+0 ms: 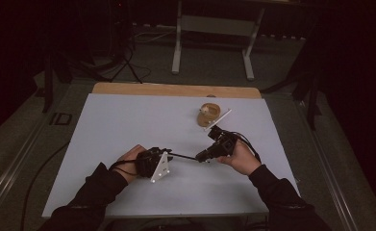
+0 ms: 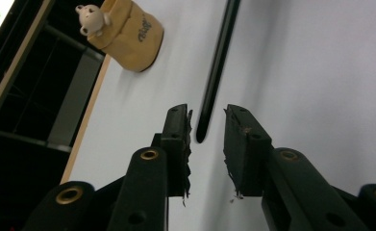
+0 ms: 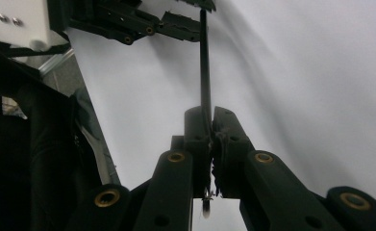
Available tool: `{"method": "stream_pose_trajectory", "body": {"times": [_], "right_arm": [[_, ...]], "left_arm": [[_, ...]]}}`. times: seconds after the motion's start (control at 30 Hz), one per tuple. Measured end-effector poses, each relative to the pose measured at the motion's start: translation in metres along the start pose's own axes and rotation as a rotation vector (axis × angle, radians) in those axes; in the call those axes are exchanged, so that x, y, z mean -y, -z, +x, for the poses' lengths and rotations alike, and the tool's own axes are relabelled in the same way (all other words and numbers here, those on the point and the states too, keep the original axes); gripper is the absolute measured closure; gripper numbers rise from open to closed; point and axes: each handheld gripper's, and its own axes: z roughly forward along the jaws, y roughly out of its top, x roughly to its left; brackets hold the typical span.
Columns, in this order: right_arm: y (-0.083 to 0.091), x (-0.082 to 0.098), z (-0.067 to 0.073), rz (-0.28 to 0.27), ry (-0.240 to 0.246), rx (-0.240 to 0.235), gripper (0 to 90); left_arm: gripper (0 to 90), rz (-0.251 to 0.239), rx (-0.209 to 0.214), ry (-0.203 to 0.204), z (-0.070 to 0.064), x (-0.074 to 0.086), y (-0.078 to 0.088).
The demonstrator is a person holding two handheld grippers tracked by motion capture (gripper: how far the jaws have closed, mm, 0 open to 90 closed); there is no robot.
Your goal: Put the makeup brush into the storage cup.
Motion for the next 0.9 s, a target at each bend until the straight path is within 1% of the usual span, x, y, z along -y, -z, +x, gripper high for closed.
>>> {"method": "stream_pose_trajectory", "body": {"times": [0.03, 0.07, 0.13, 0.17, 0.2, 0.23, 0.3, 0.33, 0.4, 0.43, 0.47, 0.5, 0.53, 0.57, 0.6, 0.67, 0.7, 0.77, 0.8, 0.83, 0.9], "right_arm": [[0.000, 0.000, 0.000, 0.005, 0.003, -0.003, 85.5], [-0.001, 0.000, -0.001, 0.004, 0.002, 0.002, 85.5], [-0.001, 0.001, -0.002, 0.009, -0.001, -0.003, 85.5], [-0.002, 0.001, -0.003, 0.008, -0.003, -0.005, 85.5], [-0.002, 0.001, -0.003, 0.009, -0.001, -0.005, 85.4], [-0.001, 0.001, -0.003, 0.005, -0.006, -0.002, 85.4], [-0.001, 0.001, -0.003, 0.006, 0.006, -0.001, 85.3], [-0.001, 0.001, -0.003, 0.004, 0.014, 0.000, 85.1], [0.000, 0.001, -0.003, -0.015, 0.018, 0.000, 83.1], [0.002, 0.001, -0.003, -0.034, 0.014, 0.010, 77.3], [0.005, 0.000, -0.002, -0.047, 0.015, 0.020, 75.4], [0.009, -0.001, -0.001, -0.066, 0.016, 0.032, 71.2], [0.013, -0.002, 0.001, -0.100, 0.021, 0.053, 68.5], [0.018, -0.003, 0.002, -0.125, 0.037, 0.069, 66.2], [0.024, -0.004, 0.005, -0.150, 0.048, 0.080, 64.2], [0.035, -0.006, 0.011, -0.203, 0.064, 0.112, 62.2], [0.041, -0.006, 0.014, -0.231, 0.072, 0.119, 59.9], [0.053, -0.007, 0.019, -0.288, 0.079, 0.133, 58.8], [0.059, -0.007, 0.021, -0.311, 0.086, 0.142, 57.8], [0.064, -0.007, 0.024, -0.337, 0.094, 0.149, 56.6], [0.074, -0.006, 0.028, -0.379, 0.106, 0.161, 54.7]], "left_arm": [[76.1, -0.001, 0.003, -0.005, 0.000, 0.000, 0.000], [78.8, -0.004, 0.005, -0.011, -0.001, -0.001, -0.001], [82.4, -0.003, 0.018, -0.025, -0.002, -0.001, -0.001], [83.2, 0.028, 0.032, -0.071, 0.000, -0.002, 0.000], [84.2, 0.023, 0.045, -0.079, -0.002, -0.002, -0.001], [84.8, 0.030, 0.041, -0.110, -0.002, -0.002, 0.000], [85.4, 0.045, 0.058, -0.112, -0.003, -0.004, -0.001], [85.4, 0.045, 0.054, -0.119, -0.003, -0.004, 0.000], [85.9, 0.045, 0.082, -0.095, 0.000, -0.003, 0.000], [85.9, 0.069, 0.107, -0.116, 0.002, -0.003, 0.001], [85.9, 0.071, 0.128, -0.108, 0.002, -0.003, 0.001], [85.9, 0.080, 0.141, -0.083, 0.002, -0.004, 0.001], [86.0, 0.080, 0.167, -0.063, 0.002, -0.004, 0.000], [86.0, 0.084, 0.178, -0.040, 0.002, -0.004, 0.001], [86.0, 0.066, 0.191, 0.026, 0.000, -0.005, -0.001], [86.0, 0.073, 0.216, 0.086, 0.003, -0.006, 0.001], [86.0, 0.070, 0.239, 0.123, 0.005, -0.006, 0.002], [86.0, 0.069, 0.257, 0.185, 0.008, -0.007, 0.004], [86.0, 0.058, 0.273, 0.225, 0.009, -0.007, 0.005], [86.1, 0.054, 0.289, 0.279, 0.011, -0.007, 0.006], [86.1, 0.043, 0.313, 0.350, 0.015, -0.007, 0.008]]}}
